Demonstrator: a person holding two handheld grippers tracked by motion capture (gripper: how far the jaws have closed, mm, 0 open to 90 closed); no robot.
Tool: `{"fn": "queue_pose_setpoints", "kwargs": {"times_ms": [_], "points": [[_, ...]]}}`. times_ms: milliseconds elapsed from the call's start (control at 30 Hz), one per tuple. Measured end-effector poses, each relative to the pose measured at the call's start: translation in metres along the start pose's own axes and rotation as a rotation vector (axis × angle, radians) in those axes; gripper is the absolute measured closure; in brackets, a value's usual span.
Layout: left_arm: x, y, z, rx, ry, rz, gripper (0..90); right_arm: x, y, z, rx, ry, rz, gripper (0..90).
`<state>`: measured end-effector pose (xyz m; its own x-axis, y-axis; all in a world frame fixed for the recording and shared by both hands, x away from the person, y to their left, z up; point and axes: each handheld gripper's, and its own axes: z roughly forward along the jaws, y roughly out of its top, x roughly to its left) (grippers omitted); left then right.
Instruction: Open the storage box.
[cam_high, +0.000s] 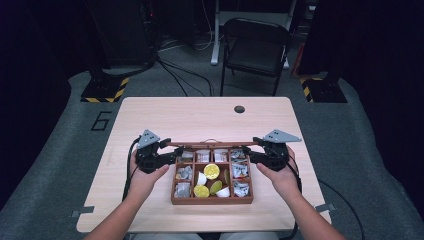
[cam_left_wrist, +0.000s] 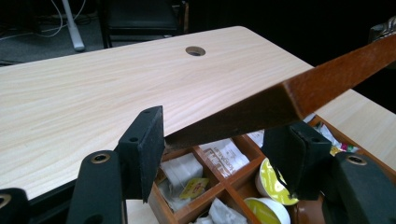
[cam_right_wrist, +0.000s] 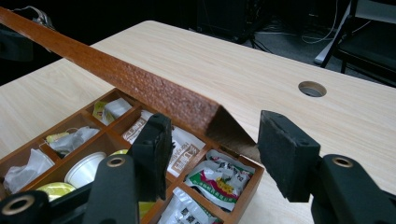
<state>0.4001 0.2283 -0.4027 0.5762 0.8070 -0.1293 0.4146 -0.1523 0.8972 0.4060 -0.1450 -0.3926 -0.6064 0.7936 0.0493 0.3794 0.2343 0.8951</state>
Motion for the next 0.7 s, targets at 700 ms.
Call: {"fn": "queue_pose_setpoints", "kwargs": {"times_ms": [700], "points": [[0.01, 0.006, 0.022, -0.013, 0.045, -0.029, 39.1, -0.009, 0.013, 0.018, -0.007, -0.018, 0.027, 43.6]]}}
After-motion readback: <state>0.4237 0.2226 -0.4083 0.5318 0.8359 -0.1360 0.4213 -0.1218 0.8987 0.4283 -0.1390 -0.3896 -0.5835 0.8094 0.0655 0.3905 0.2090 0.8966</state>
